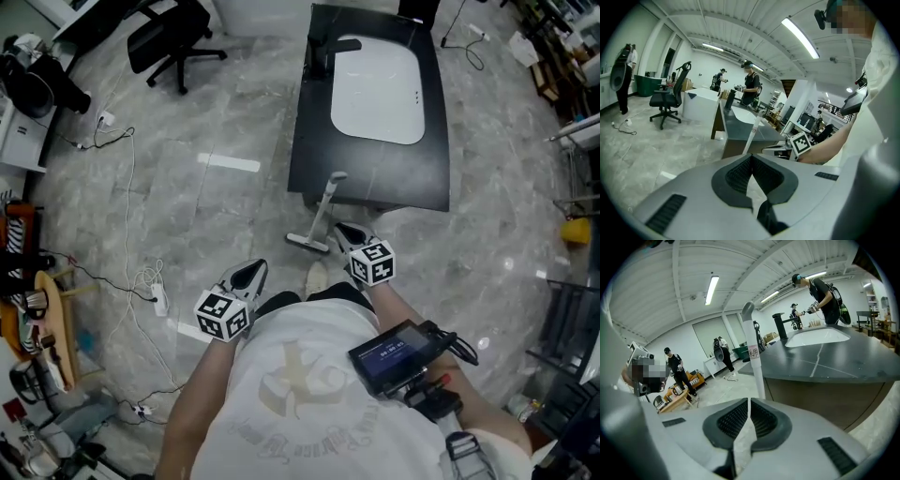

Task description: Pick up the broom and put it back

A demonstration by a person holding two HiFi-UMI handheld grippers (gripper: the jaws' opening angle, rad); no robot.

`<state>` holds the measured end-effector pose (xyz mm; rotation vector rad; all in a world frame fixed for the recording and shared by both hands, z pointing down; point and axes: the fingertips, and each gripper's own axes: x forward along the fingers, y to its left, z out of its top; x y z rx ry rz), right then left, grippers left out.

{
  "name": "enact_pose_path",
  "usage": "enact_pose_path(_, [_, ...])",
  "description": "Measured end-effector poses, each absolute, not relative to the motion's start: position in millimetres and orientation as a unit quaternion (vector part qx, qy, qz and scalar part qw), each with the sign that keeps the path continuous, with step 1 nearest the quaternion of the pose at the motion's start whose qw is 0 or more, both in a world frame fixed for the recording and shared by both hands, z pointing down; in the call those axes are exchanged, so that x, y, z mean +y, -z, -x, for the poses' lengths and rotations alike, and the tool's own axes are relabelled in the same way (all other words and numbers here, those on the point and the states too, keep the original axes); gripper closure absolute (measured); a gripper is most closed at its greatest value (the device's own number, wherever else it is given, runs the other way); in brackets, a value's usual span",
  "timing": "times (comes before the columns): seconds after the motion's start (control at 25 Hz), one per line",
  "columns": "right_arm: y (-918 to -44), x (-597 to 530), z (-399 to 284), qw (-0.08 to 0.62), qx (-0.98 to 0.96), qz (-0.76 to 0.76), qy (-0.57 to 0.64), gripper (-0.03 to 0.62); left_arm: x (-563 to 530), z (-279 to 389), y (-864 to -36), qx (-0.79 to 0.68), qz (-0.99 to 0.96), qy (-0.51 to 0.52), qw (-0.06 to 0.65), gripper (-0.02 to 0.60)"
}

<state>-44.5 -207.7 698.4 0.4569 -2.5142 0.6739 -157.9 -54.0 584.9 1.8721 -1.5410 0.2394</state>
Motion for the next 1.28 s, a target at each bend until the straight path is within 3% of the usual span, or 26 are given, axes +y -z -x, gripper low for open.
enact_pose_path(0.36, [-728, -211, 62, 0.276, -0.913, -0.144, -0.263, 0.572, -24, 166, -585, -0.64, -0.673, -0.081, 0.362, 0.569])
enact_pose_path(0.48, [-737, -216, 66, 0.288, -0.91, -0.14, -0.264, 0.502, -19, 168, -587, -0.65, -0.662, -0.077, 0.367, 0.569])
enact_pose_path(0.84, [-769, -228, 84, 0.322, -0.895, -0.134, -0.278, 0.427, 5, 175, -586, -0.672, -0.63, -0.08, 0.381, 0.569])
enact_pose_path(1.28, [-788, -238, 96, 0.339, -0.888, -0.15, -0.271, 0.424, 32, 182, -582, -0.699, -0.596, -0.076, 0.389, 0.569])
